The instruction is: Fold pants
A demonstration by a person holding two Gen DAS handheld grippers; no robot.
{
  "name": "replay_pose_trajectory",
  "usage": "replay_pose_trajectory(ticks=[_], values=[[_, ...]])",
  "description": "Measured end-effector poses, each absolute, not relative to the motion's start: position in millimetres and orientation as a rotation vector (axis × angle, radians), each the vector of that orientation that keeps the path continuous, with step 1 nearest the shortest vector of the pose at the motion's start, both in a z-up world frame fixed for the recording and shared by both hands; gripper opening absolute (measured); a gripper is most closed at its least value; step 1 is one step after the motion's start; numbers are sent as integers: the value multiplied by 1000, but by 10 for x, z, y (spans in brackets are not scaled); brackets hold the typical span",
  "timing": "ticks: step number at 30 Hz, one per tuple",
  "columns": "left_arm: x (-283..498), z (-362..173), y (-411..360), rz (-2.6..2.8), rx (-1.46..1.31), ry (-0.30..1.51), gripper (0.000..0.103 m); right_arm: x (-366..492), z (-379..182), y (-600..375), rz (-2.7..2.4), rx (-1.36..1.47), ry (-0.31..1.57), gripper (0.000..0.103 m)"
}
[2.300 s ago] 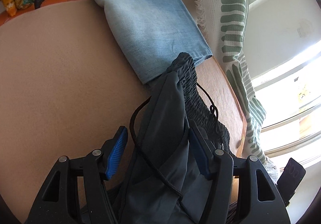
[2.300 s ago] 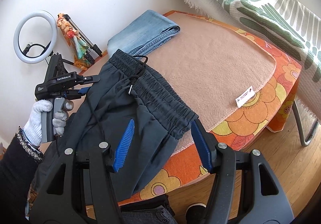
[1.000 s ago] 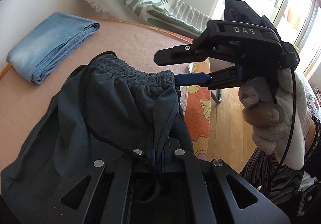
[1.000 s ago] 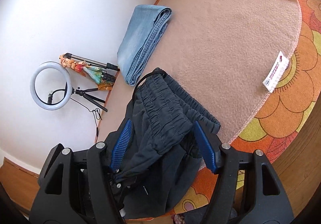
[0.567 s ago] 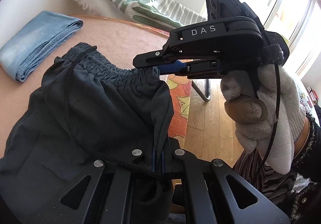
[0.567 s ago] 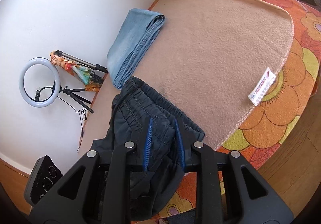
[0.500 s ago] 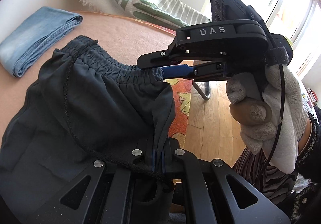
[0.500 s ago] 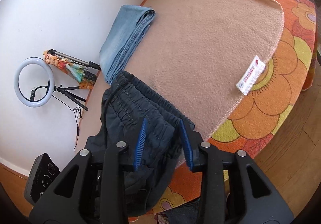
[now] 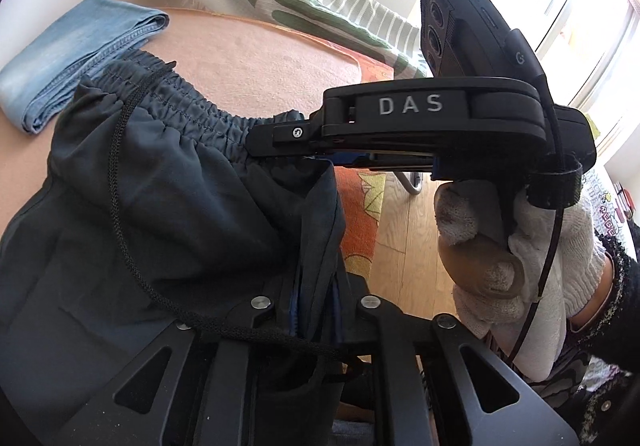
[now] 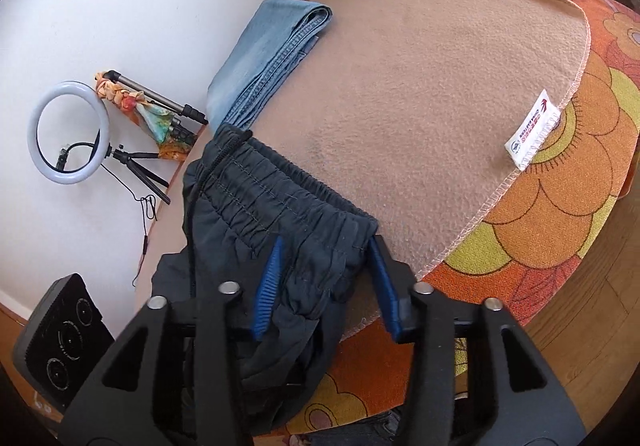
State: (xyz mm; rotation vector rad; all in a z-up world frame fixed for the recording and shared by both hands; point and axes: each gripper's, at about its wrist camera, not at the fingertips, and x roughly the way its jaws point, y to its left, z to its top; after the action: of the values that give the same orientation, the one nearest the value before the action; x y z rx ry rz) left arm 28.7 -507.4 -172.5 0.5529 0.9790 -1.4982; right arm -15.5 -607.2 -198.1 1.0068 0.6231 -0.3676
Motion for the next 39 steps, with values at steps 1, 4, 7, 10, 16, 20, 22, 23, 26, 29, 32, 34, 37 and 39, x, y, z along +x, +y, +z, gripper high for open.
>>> replay_pose_trajectory(ticks=[1,4,7,10,16,20,22,23,26,29,32,34,37,39], values=[[269,-1689,-5031,-1492,564,976,14,-170,-1998,-6068,-360,1025,607,30],[287,-1493,-4756,-1471,559,942,21,-208,-1924,-6038,-375,999,586,23],[465,-1216,-4287,-1432,489,919,33,-268,-1739,-5978,-413,937,566,22],[732,-964,-3696,-1326,446,878,34,-358,-1494,-5899,-465,854,538,20],[1409,-757,-2472,-1014,360,876,34,-379,-1511,-5825,-600,736,657,21],[1773,-826,-1799,-866,274,939,34,-414,-1577,-5856,-617,717,714,32],[1904,-929,-1566,-809,235,986,34,-458,-1479,-5853,-642,697,705,34],[1920,-966,-1491,-797,217,998,34,-482,-1399,-5839,-654,677,689,34],[1781,-1040,-1389,-824,185,1015,34,-540,-1138,-5775,-630,644,646,37],[1455,-1116,-1414,-905,264,1015,34,-443,-940,-5649,-482,642,640,38],[1136,-1258,-1500,-959,393,1035,35,-148,-845,-5341,-276,603,686,39],[1020,-1350,-1474,-962,463,1056,36,78,-842,-5054,-116,556,732,39],[929,-1461,-1358,-931,558,1078,36,381,-847,-4561,91,444,814,39],[939,-1503,-1222,-891,582,1095,36,528,-879,-4267,193,370,859,39]])
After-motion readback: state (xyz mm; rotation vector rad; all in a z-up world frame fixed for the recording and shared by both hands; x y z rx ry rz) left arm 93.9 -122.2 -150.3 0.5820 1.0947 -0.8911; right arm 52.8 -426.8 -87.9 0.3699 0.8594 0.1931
